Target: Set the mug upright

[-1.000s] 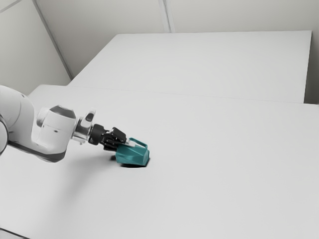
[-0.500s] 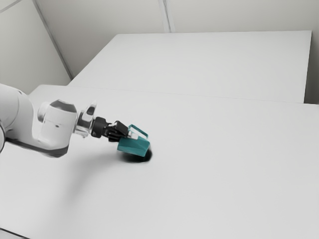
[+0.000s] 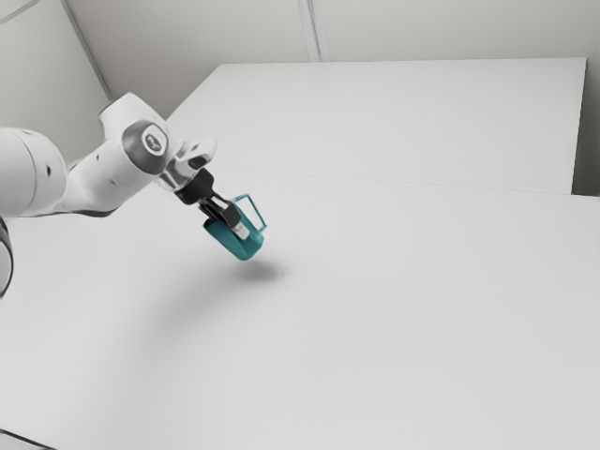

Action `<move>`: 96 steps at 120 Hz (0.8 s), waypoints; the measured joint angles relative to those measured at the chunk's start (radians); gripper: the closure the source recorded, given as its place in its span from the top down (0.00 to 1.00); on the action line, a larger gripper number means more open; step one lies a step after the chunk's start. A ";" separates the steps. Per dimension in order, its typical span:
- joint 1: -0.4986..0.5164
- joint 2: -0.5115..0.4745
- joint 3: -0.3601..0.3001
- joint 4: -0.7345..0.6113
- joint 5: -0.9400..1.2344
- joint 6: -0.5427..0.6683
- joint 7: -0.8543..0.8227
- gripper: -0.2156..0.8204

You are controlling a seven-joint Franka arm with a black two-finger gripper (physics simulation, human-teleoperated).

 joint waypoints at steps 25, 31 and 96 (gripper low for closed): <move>-0.004 0.049 -0.002 0.075 0.418 -0.075 -0.179 0.04; -0.004 0.062 -0.001 0.077 0.478 -0.082 -0.221 0.04; 0.009 0.083 0.012 -0.020 0.598 0.124 -0.569 0.03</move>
